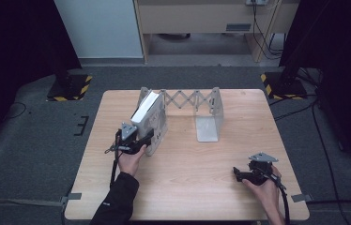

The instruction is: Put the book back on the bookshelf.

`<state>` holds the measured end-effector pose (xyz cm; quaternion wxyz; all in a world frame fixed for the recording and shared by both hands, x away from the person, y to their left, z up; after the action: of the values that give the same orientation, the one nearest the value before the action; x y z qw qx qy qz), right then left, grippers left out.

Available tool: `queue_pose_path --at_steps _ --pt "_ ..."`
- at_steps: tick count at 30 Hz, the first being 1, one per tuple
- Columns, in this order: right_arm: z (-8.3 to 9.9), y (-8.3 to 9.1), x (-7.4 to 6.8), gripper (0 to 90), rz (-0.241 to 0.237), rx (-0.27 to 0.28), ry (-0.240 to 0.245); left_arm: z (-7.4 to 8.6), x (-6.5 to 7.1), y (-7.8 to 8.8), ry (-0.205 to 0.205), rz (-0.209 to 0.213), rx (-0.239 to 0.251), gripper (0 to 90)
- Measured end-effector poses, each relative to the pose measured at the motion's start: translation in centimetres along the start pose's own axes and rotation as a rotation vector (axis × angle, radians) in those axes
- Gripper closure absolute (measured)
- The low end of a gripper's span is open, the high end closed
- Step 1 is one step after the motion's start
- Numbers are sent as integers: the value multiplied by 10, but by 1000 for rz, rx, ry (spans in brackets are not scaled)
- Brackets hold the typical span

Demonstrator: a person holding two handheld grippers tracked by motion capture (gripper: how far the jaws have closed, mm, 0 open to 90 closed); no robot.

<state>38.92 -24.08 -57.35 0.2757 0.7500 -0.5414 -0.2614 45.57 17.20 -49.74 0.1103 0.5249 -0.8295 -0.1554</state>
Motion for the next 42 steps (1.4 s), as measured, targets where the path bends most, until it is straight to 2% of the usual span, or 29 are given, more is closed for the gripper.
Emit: queue_pose_path --at_steps 7,11,16,24,27,30,31,34,36,42 --pt "0 0 0 66 0 0 0 -1 2 -1 -43 -35 4 508" --pt "0 0 0 66 0 0 0 -4 0 -2 -31 -60 -6 511" --pt "0 0 0 64 1 0 1 -5 -3 -5 -43 -71 1 510" --pt "0 0 0 64 -2 -3 3 -10 -3 -19 -26 -93 17 510" --pt "0 0 0 64 -1 -2 1 -11 -3 -24 -20 -86 24 505" --pt "0 0 0 64 1 -2 3 -9 -4 -22 -16 -48 14 483" --pt "0 0 0 64 0 -2 3 -8 -4 -21 -12 -32 6 450" --pt "0 0 0 64 1 -2 4 -4 -5 -14 -46 -4 -6 423" --pt "0 0 0 64 -1 -2 5 -2 -4 -8 -45 25 -5 409" --pt "0 0 0 64 -1 -2 5 8 -3 7 -51 37 -17 434"
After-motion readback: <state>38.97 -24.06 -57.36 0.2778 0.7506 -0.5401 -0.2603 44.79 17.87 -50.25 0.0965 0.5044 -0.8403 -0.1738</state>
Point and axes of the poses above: each handheld gripper's, and its own axes: y roughly backward along the jaws, z roughly out of its underside, x roughly to its right, the point moved 5 cm from there along -y, roughly forward along the jaws, and after that the axes turned 7 degrees about -y, right-handed, at the moved point
